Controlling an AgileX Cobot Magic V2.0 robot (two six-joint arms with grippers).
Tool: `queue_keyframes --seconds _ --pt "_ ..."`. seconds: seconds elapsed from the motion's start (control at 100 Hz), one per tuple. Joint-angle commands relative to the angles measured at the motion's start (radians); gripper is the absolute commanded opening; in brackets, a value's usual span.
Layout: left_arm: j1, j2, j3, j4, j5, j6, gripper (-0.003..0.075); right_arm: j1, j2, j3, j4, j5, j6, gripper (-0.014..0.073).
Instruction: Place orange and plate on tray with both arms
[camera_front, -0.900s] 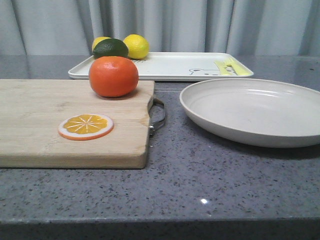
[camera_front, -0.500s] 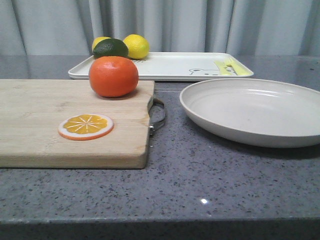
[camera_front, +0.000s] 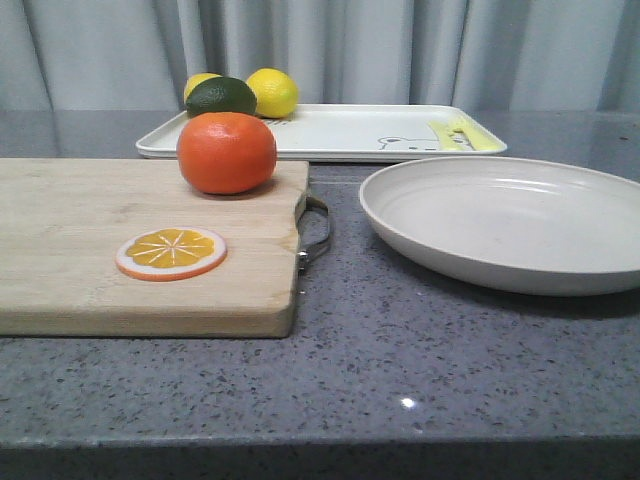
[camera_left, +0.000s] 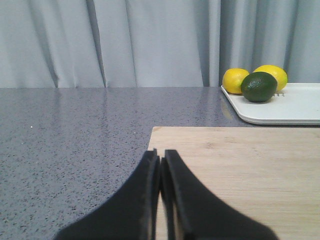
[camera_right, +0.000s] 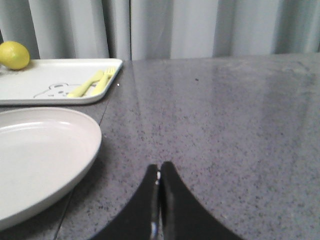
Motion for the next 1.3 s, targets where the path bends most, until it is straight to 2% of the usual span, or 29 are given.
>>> queue_keyframes --seconds 0.0,0.16,0.29,0.44,0.68,0.9,1.29 --pt "-0.001 -0.035 0.007 -0.01 -0.076 -0.003 -0.002 -0.003 -0.016 -0.023 -0.009 -0.137 -0.002 -0.0076" --pt "-0.001 -0.033 -0.009 -0.043 -0.132 -0.003 -0.002 -0.003 -0.016 -0.024 -0.009 -0.193 -0.002 -0.0076" --pt "-0.001 -0.017 -0.059 -0.046 -0.106 -0.003 -0.002 -0.003 -0.008 -0.033 -0.01 -0.183 -0.002 -0.0073" --pt "-0.001 0.052 -0.136 -0.046 -0.074 -0.003 -0.002 -0.003 0.03 -0.117 -0.01 -0.06 -0.002 -0.0064" --pt "-0.001 0.221 -0.264 -0.046 -0.069 -0.003 -0.002 -0.003 0.202 -0.314 -0.01 0.112 -0.002 -0.0064" --pt "-0.001 0.342 -0.323 -0.046 -0.086 -0.003 -0.002 -0.003 0.34 -0.432 -0.009 0.107 -0.002 -0.0064" --pt "-0.001 0.354 -0.323 -0.046 -0.151 -0.003 -0.002 -0.003 0.355 -0.433 -0.009 0.08 -0.002 -0.0064"
